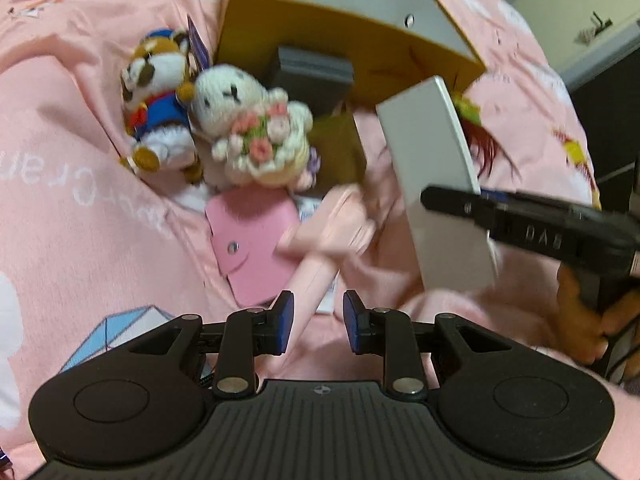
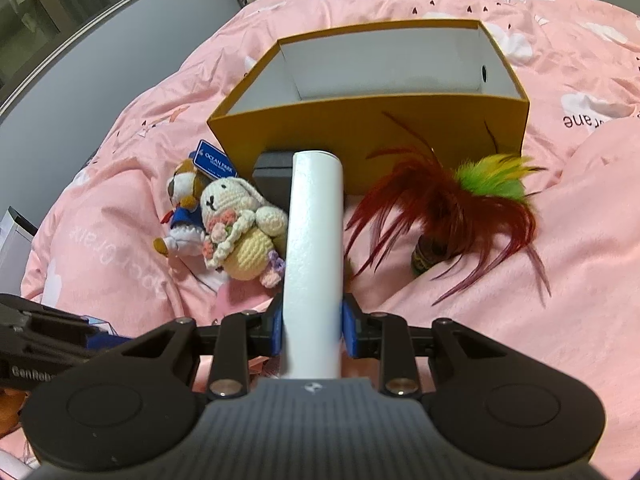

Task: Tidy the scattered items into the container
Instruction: 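Hold the white box with the right gripper while the left lifts the pink stick, then raise the white box with the right gripper while the left carries the pink stick, then lower the white box into the orange box and open the right gripper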

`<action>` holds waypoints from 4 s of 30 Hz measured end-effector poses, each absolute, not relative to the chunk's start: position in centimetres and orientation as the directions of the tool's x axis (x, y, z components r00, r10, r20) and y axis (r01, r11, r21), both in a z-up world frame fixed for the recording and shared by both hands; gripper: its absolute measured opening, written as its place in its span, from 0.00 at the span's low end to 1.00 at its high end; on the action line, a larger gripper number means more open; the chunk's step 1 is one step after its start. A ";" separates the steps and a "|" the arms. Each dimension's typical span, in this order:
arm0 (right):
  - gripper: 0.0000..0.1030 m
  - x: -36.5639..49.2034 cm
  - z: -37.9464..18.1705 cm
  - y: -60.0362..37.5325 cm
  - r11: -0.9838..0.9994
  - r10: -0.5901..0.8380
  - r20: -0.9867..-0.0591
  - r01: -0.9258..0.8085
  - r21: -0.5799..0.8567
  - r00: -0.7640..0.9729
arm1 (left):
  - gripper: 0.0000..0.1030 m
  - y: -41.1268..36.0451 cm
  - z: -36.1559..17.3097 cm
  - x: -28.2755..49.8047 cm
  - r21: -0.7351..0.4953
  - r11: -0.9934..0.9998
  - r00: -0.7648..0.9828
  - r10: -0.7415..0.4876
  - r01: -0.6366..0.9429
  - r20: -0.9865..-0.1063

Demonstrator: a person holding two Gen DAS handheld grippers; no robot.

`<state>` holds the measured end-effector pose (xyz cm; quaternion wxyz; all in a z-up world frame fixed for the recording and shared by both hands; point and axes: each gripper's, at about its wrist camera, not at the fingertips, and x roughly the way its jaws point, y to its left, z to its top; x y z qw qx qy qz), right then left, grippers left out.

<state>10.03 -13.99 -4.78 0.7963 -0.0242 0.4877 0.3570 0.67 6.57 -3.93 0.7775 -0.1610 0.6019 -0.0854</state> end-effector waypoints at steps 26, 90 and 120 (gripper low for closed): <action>0.31 11.8 -6.4 -15.3 0.785 0.516 -0.818 -0.521 0.334 0.253 | 0.48 1.1 -8.5 5.5 -0.232 0.934 0.214 -0.293 0.271 -0.932; 0.30 17.4 2.8 -12.2 0.712 0.641 -0.683 -0.603 0.360 0.350 | 0.30 10.5 4.1 8.6 -0.305 0.951 0.619 -0.275 0.060 -0.735; 0.30 33.7 -8.1 7.4 0.686 0.240 -0.914 -0.723 -0.079 0.328 | 0.30 19.1 0.0 20.3 -0.350 0.933 0.715 -0.189 -0.082 -0.673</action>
